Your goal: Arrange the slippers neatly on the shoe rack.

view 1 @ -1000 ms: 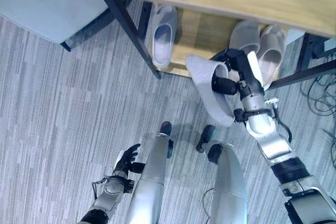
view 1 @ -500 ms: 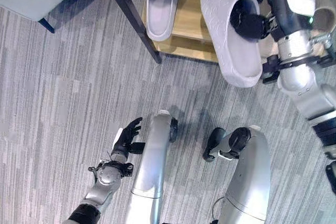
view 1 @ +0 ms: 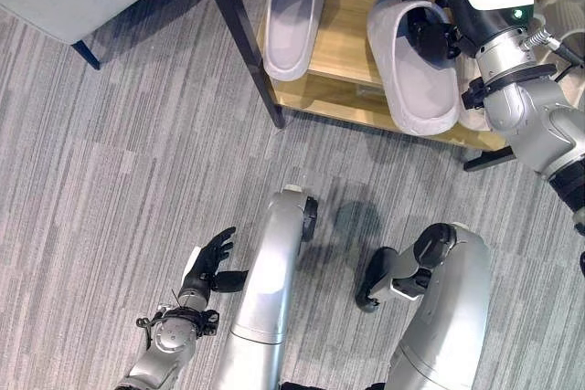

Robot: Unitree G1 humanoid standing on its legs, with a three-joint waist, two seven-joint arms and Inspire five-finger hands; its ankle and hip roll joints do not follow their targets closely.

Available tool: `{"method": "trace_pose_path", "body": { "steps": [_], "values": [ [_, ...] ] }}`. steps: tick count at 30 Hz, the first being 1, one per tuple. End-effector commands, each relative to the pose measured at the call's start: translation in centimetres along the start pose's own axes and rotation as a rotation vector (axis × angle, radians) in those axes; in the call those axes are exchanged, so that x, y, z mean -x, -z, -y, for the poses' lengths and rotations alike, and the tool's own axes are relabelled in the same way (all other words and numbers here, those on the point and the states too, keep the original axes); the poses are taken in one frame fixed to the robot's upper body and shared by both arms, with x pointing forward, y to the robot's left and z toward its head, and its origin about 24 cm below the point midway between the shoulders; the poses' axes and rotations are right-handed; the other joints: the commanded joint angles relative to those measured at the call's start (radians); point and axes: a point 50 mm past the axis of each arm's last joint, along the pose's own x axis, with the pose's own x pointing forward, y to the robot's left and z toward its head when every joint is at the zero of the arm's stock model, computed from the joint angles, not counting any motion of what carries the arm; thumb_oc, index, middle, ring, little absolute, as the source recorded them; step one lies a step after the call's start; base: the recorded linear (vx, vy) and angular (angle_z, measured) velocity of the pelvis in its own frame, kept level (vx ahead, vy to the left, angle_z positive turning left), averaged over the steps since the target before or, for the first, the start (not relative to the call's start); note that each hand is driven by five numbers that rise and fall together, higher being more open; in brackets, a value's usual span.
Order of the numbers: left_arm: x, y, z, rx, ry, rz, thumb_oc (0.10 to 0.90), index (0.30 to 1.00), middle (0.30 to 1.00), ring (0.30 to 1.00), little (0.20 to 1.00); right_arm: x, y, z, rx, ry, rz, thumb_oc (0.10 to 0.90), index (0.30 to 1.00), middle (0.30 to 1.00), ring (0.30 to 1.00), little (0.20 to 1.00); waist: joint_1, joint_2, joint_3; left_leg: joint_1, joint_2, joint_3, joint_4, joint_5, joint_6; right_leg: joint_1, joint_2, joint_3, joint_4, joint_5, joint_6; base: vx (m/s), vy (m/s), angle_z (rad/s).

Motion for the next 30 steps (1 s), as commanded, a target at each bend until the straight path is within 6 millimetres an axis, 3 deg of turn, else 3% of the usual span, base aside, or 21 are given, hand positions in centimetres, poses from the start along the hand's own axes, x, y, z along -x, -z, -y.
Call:
{"method": "trace_pose_path", "body": {
  "steps": [1, 9, 19, 20, 21, 25, 30],
  "values": [
    [1.3, -1.1, 0.0, 0.012, 0.021, 0.092, 0.800, 0.900, 0.900, 0.900, 0.900, -3.6, -1.6, 6.6, -0.039, 0.300, 0.034, 0.400, 0.300, 0.300, 0.300, 0.300, 0.055, 0.018, -0.018, 0.019, -0.030, -0.046, 0.013, -0.202, -0.002, 0.047, -0.058, 0.015, 0.058, -0.109, -0.015, 0.00, 0.000, 0.00],
    [1.4, -2.0, -0.3, -0.009, 0.044, 0.134, 0.800, 0.900, 0.900, 0.900, 0.900, -3.6, 0.5, 5.9, 0.007, 0.320, -0.096, 0.400, 0.300, 0.300, 0.300, 0.300, 0.088, 0.045, -0.018, 0.019, -0.060, -0.067, 0.004, -0.195, -0.017, 0.086, -0.085, -0.015, 0.065, -0.110, -0.008, 0.00, -0.017, 0.08],
    [1.4, -3.3, -0.5, -0.033, 0.076, 0.187, 0.800, 0.900, 0.900, 0.900, 0.900, -3.2, 3.4, 6.8, 0.072, 0.371, -0.229, 0.400, 0.300, 0.300, 0.300, 0.300, 0.142, 0.088, -0.018, 0.019, -0.117, -0.124, -0.017, -0.177, -0.046, 0.160, -0.134, -0.099, 0.045, -0.106, -0.009, 0.00, -0.061, 0.27],
    [1.5, -3.4, -0.5, -0.029, 0.077, 0.186, 0.800, 0.900, 0.900, 0.900, 0.900, -3.2, 3.7, 7.0, 0.083, 0.372, -0.244, 0.558, 0.538, 0.538, 0.538, 0.538, 0.145, 0.091, -0.018, 0.019, -0.121, -0.127, -0.019, -0.175, -0.048, 0.164, -0.137, -0.105, 0.044, -0.104, -0.008, 0.00, -0.039, 0.14],
    [1.5, -3.4, -0.5, -0.027, 0.079, 0.187, 0.800, 0.900, 0.900, 0.900, 0.900, -3.2, 4.1, 7.2, 0.093, 0.376, -0.266, 0.800, 0.900, 0.900, 0.900, 0.900, 0.147, 0.094, -0.018, 0.019, -0.122, -0.129, -0.020, -0.175, -0.049, 0.168, -0.140, -0.109, 0.044, -0.103, -0.008, 0.00, -0.025, 0.07],
    [1.6, -3.6, -0.5, -0.023, 0.082, 0.194, 0.800, 0.900, 0.900, 0.900, 0.900, -3.4, 4.2, 7.1, 0.113, 0.371, -0.293, 0.800, 0.900, 0.900, 0.900, 0.900, 0.142, 0.096, -0.018, 0.019, -0.124, -0.133, -0.027, -0.172, -0.056, 0.174, -0.143, -0.116, 0.039, -0.095, -0.010, -0.01, -0.011, 0.09],
    [1.5, -3.5, -0.5, -0.030, 0.079, 0.190, 0.800, 0.900, 0.900, 0.900, 0.900, -4.2, 3.0, 7.0, 0.127, 0.361, -0.244, 0.800, 0.900, 0.900, 0.900, 0.900, 0.127, 0.084, -0.018, 0.019, -0.114, -0.126, -0.021, -0.179, -0.066, 0.158, -0.141, -0.106, 0.056, -0.096, -0.012, 0.00, 0.003, 0.03]
  ]
}}
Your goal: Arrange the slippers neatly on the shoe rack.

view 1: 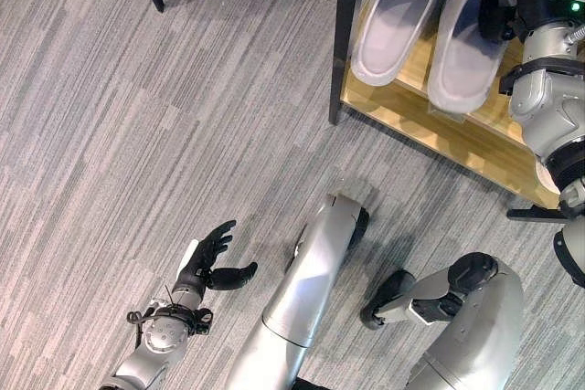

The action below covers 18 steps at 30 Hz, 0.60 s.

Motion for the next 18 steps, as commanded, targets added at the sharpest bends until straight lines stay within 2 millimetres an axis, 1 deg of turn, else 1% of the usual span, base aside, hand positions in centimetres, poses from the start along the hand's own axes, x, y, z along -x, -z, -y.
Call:
{"method": "trace_pose_path", "body": {
  "steps": [1, 2, 3, 5, 7, 9, 11, 13, 18],
  "values": [
    [0.9, -2.0, 0.2, 0.011, 0.038, 0.122, 0.800, 0.900, 0.900, 0.900, 0.900, -3.8, -3.0, 6.3, -0.013, 0.254, 0.083, 0.800, 0.900, 0.900, 0.900, 0.900, 0.006, 0.017, -0.028, 0.014, 0.028, -0.044, -0.031, -0.159, -0.054, 0.005, -0.011, -0.004, 0.050, 0.034, -0.051, 0.00, 0.000, 0.00],
    [0.8, -2.0, 0.2, 0.011, 0.037, 0.120, 0.800, 0.900, 0.900, 0.900, 0.900, -3.7, -3.9, 6.0, -0.029, 0.243, 0.112, 0.800, 0.900, 0.900, 0.900, 0.900, 0.000, 0.013, -0.028, 0.014, 0.035, -0.042, -0.029, -0.159, -0.056, -0.002, -0.009, 0.002, 0.057, 0.031, -0.054, 0.00, 0.000, 0.00],
    [0.9, -2.0, 0.2, 0.012, 0.036, 0.119, 0.800, 0.900, 0.900, 0.900, 0.900, -3.7, -4.0, 6.0, -0.029, 0.242, 0.113, 0.800, 0.900, 0.900, 0.900, 0.900, -0.001, 0.009, -0.028, 0.014, 0.037, -0.039, -0.029, -0.160, -0.056, -0.005, -0.008, 0.006, 0.059, 0.030, -0.054, 0.00, 0.000, 0.00],
    [0.9, -1.9, 0.2, 0.012, 0.036, 0.115, 0.800, 0.900, 0.900, 0.900, 0.900, -3.6, -4.9, 5.8, -0.077, 0.233, 0.140, 0.800, 0.900, 0.900, 0.900, 0.900, -0.009, 0.003, -0.028, 0.014, 0.044, -0.031, -0.022, -0.160, -0.056, -0.019, -0.007, 0.016, 0.073, 0.028, -0.053, 0.00, 0.000, 0.00],
    [0.9, -1.9, 0.2, 0.014, 0.033, 0.113, 0.800, 0.900, 0.900, 0.900, 0.900, -3.5, -5.2, 5.5, -0.101, 0.222, 0.149, 0.800, 0.900, 0.900, 0.900, 0.900, -0.011, 0.001, -0.028, 0.014, 0.047, -0.031, -0.018, -0.160, -0.056, -0.025, -0.005, 0.022, 0.078, 0.027, -0.054, -0.01, 0.004, -0.07],
    [0.9, -1.8, 0.0, 0.015, 0.027, 0.108, 0.800, 0.900, 0.900, 0.900, 0.900, -3.3, -6.2, 5.2, -0.141, 0.198, 0.183, 0.800, 0.900, 0.900, 0.900, 0.900, -0.017, -0.004, -0.028, 0.014, 0.053, -0.026, -0.011, -0.161, -0.056, -0.035, -0.001, 0.033, 0.091, 0.026, -0.056, -0.02, 0.008, -0.09],
    [1.0, -1.7, 0.0, 0.014, 0.026, 0.105, 0.800, 0.900, 0.900, 0.900, 0.900, -3.2, -6.4, 4.9, -0.150, 0.187, 0.185, 0.800, 0.900, 0.900, 0.900, 0.900, -0.019, -0.007, -0.028, 0.014, 0.055, -0.023, -0.009, -0.161, -0.056, -0.041, 0.000, 0.037, 0.095, 0.025, -0.057, -0.01, 0.005, -0.06],
    [1.0, -1.6, -0.2, 0.017, 0.013, 0.099, 0.800, 0.900, 0.900, 0.900, 0.900, -2.9, -7.2, 4.6, -0.174, 0.176, 0.211, 0.800, 0.900, 0.900, 0.900, 0.900, -0.025, -0.008, -0.028, 0.014, 0.060, -0.018, -0.008, -0.160, -0.055, -0.051, 0.004, 0.043, 0.098, 0.022, -0.062, -0.02, 0.022, -0.08],
    [1.2, -1.3, -0.4, 0.026, -0.005, 0.086, 0.800, 0.900, 0.900, 0.900, 0.900, -2.6, -8.1, 4.6, -0.184, 0.188, 0.254, 0.800, 0.900, 0.900, 0.900, 0.900, -0.031, -0.012, -0.028, 0.014, 0.064, -0.015, -0.008, -0.157, -0.053, -0.065, 0.006, 0.053, 0.105, 0.021, -0.065, -0.02, 0.007, -0.06]
  ]
}}
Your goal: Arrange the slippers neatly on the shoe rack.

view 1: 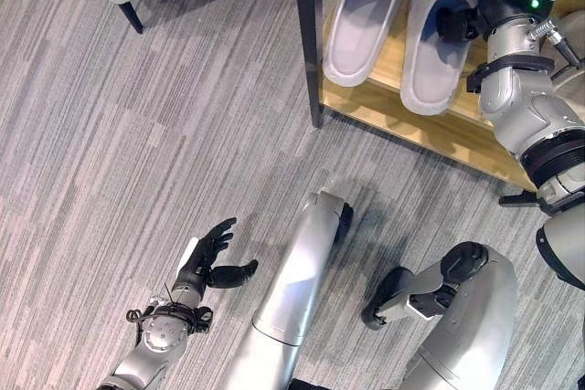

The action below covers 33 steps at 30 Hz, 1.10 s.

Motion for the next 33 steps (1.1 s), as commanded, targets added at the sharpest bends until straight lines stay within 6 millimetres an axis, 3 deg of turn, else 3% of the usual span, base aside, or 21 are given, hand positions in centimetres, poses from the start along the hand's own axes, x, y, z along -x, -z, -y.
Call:
{"method": "trace_pose_path", "body": {
  "steps": [1, 16, 25, 33],
  "values": [
    [1.2, -0.8, -0.3, 0.025, -0.013, 0.067, 0.800, 0.900, 0.900, 0.900, 0.900, -2.6, -3.9, 5.0, -0.070, 0.215, 0.158, 0.800, 0.900, 0.900, 0.900, 0.900, 0.032, -0.008, -0.029, 0.014, 0.024, -0.058, -0.044, -0.130, -0.068, -0.022, -0.015, -0.002, 0.064, 0.024, -0.069, -0.03, 0.009, -0.02],
    [1.8, -0.4, -0.9, 0.016, -0.073, 0.057, 0.800, 0.900, 0.900, 0.900, 0.900, 0.4, -6.0, 4.8, -0.201, 0.269, 0.286, 0.800, 0.900, 0.900, 0.900, 0.900, 0.005, -0.029, -0.029, 0.014, 0.049, -0.041, -0.028, -0.139, -0.058, -0.059, 0.007, 0.025, 0.074, 0.030, -0.066, -0.02, 0.009, -0.06],
    [1.8, -0.4, -0.8, 0.030, -0.072, 0.056, 0.800, 0.900, 0.900, 0.900, 0.900, 0.5, -6.8, 3.3, -0.202, 0.185, 0.306, 0.800, 0.900, 0.900, 0.900, 0.900, 0.006, -0.030, -0.029, 0.014, 0.065, -0.030, -0.009, -0.144, -0.048, -0.090, 0.025, 0.049, 0.082, 0.036, -0.056, -0.01, 0.045, -0.15],
    [1.7, -0.3, -0.9, 0.026, -0.087, 0.054, 0.800, 0.900, 0.900, 0.900, 0.900, 1.7, -8.4, 4.9, -0.297, 0.246, 0.403, 0.800, 0.900, 0.900, 0.900, 0.900, -0.014, -0.049, -0.029, 0.014, 0.066, -0.019, -0.014, -0.142, -0.048, -0.092, 0.027, 0.058, 0.082, 0.036, -0.061, 0.00, 0.005, -0.02]
  ]
}}
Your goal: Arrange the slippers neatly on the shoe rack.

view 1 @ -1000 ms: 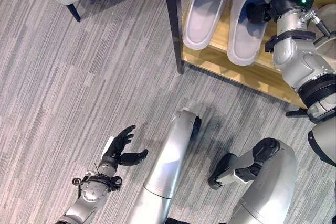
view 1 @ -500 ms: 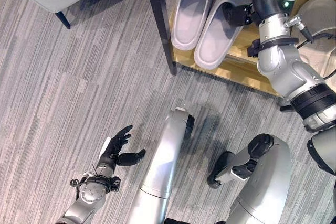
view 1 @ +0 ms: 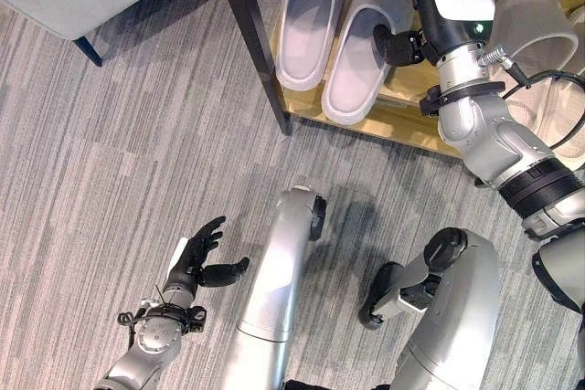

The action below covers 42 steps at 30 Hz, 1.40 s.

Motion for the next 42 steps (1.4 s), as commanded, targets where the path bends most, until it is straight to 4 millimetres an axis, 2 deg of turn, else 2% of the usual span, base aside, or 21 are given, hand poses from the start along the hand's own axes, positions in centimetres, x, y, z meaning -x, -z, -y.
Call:
{"method": "trace_pose_path", "body": {
  "steps": [1, 3, 9, 12, 13, 15, 17, 19, 24, 29, 32, 34, 42],
  "values": [
    [1.4, -0.4, 0.2, 0.031, -0.024, 0.058, 0.800, 0.900, 0.900, 0.900, 0.900, -2.1, -3.8, 5.1, -0.091, 0.237, 0.204, 0.800, 0.900, 0.900, 0.900, 0.900, 0.035, -0.026, -0.033, 0.008, -0.020, -0.038, -0.100, -0.077, -0.062, -0.049, -0.043, 0.025, 0.028, 0.031, -0.061, 0.00, 0.000, 0.00],
    [1.4, -0.4, 0.1, 0.025, -0.027, 0.060, 0.800, 0.900, 0.900, 0.900, 0.900, -1.6, -4.6, 5.5, -0.121, 0.251, 0.245, 0.800, 0.900, 0.900, 0.900, 0.900, 0.028, -0.033, -0.033, 0.008, -0.017, -0.033, -0.099, -0.079, -0.062, -0.054, -0.041, 0.030, 0.030, 0.032, -0.060, 0.00, 0.000, 0.00],
    [1.4, -0.5, 0.1, 0.027, -0.034, 0.067, 0.800, 0.900, 0.900, 0.900, 0.900, -0.8, -5.7, 6.0, -0.193, 0.276, 0.290, 0.800, 0.900, 0.900, 0.900, 0.900, 0.020, -0.033, -0.033, 0.008, -0.014, -0.031, -0.097, -0.077, -0.060, -0.055, -0.034, 0.033, 0.029, 0.033, -0.058, 0.00, 0.002, -0.01],
    [1.4, -0.6, 0.0, 0.035, -0.042, 0.067, 0.800, 0.900, 0.900, 0.900, 0.900, 0.0, -6.5, 6.1, -0.311, 0.269, 0.317, 0.800, 0.900, 0.900, 0.900, 0.900, 0.012, -0.032, -0.033, 0.008, -0.013, -0.030, -0.099, -0.077, -0.058, -0.055, -0.032, 0.031, 0.025, 0.033, -0.054, 0.01, 0.029, -0.03],
    [1.4, -0.6, 0.0, 0.040, -0.045, 0.068, 0.800, 0.900, 0.900, 0.900, 0.900, 1.0, -7.2, 6.2, -0.442, 0.242, 0.344, 0.800, 0.900, 0.900, 0.900, 0.900, 0.006, -0.036, -0.033, 0.008, -0.012, -0.027, -0.101, -0.078, -0.057, -0.055, -0.031, 0.032, 0.023, 0.034, -0.052, 0.01, 0.012, -0.03],
    [1.4, -0.6, 0.0, 0.043, -0.038, 0.065, 0.800, 0.900, 0.900, 0.900, 0.900, 1.9, -7.9, 6.6, -0.563, 0.203, 0.383, 0.800, 0.900, 0.900, 0.900, 0.900, -0.002, -0.042, -0.033, 0.008, -0.012, -0.024, -0.102, -0.078, -0.058, -0.055, -0.030, 0.032, 0.023, 0.033, -0.051, 0.01, 0.001, -0.04],
    [1.5, -0.6, 0.0, 0.040, -0.036, 0.064, 0.800, 0.900, 0.900, 0.900, 0.900, 2.1, -7.8, 6.8, -0.567, 0.201, 0.380, 0.800, 0.900, 0.900, 0.900, 0.900, -0.001, -0.044, -0.033, 0.008, -0.013, -0.022, -0.102, -0.078, -0.058, -0.055, -0.031, 0.034, 0.024, 0.033, -0.051, 0.01, -0.002, -0.05],
    [1.6, -0.3, 0.0, 0.031, -0.033, 0.055, 0.800, 0.900, 0.900, 0.900, 0.900, 3.4, -7.6, 6.8, -0.606, 0.178, 0.388, 0.800, 0.900, 0.900, 0.900, 0.900, -0.014, -0.054, -0.033, 0.008, -0.010, -0.017, -0.102, -0.080, -0.059, -0.055, -0.029, 0.036, 0.022, 0.033, -0.049, 0.01, 0.019, -0.06],
    [1.5, -0.2, 0.2, 0.039, -0.051, 0.054, 0.800, 0.900, 0.900, 0.900, 0.900, 4.8, -6.4, 6.8, -0.620, 0.255, 0.309, 0.800, 0.900, 0.900, 0.900, 0.900, -0.034, -0.062, -0.033, 0.008, -0.006, -0.012, -0.101, -0.082, -0.057, -0.055, -0.025, 0.038, 0.015, 0.034, -0.046, 0.00, 0.020, -0.03],
    [1.4, -0.3, 0.6, 0.047, -0.066, 0.056, 0.800, 0.900, 0.900, 0.900, 0.900, 7.1, -5.4, 4.6, -0.731, 0.293, 0.146, 0.800, 0.900, 0.900, 0.900, 0.900, -0.055, -0.060, -0.033, 0.008, -0.004, -0.004, -0.098, -0.086, -0.048, -0.055, -0.010, 0.044, 0.008, 0.034, -0.045, 0.00, 0.021, -0.06],
    [1.4, -0.3, 0.8, 0.041, -0.064, 0.059, 0.800, 0.900, 0.900, 0.900, 0.900, 7.8, -5.4, 3.6, -0.773, 0.282, 0.095, 0.800, 0.900, 0.900, 0.900, 0.900, -0.061, -0.061, -0.033, 0.008, -0.004, 0.001, -0.100, -0.084, -0.045, -0.055, -0.005, 0.047, 0.007, 0.033, -0.045, 0.00, 0.002, -0.01],
    [1.4, -0.4, 1.0, 0.030, -0.053, 0.063, 0.800, 0.900, 0.900, 0.900, 0.900, 8.3, -5.5, 2.0, -0.804, 0.230, 0.037, 0.800, 0.900, 0.900, 0.900, 0.900, -0.062, -0.057, -0.033, 0.008, -0.002, 0.006, -0.100, -0.082, -0.041, -0.055, -0.001, 0.050, 0.003, 0.035, -0.047, 0.00, 0.000, 0.00],
    [1.0, -0.6, 1.3, 0.021, -0.055, 0.066, 0.800, 0.900, 0.900, 0.900, 0.900, 7.9, -6.1, -2.0, -0.947, 0.131, -0.115, 0.800, 0.900, 0.900, 0.900, 0.900, -0.046, -0.034, -0.033, 0.008, -0.005, 0.002, -0.099, -0.076, -0.037, -0.055, 0.004, 0.051, 0.004, 0.039, -0.049, 0.00, 0.000, -0.01]
  ]
}}
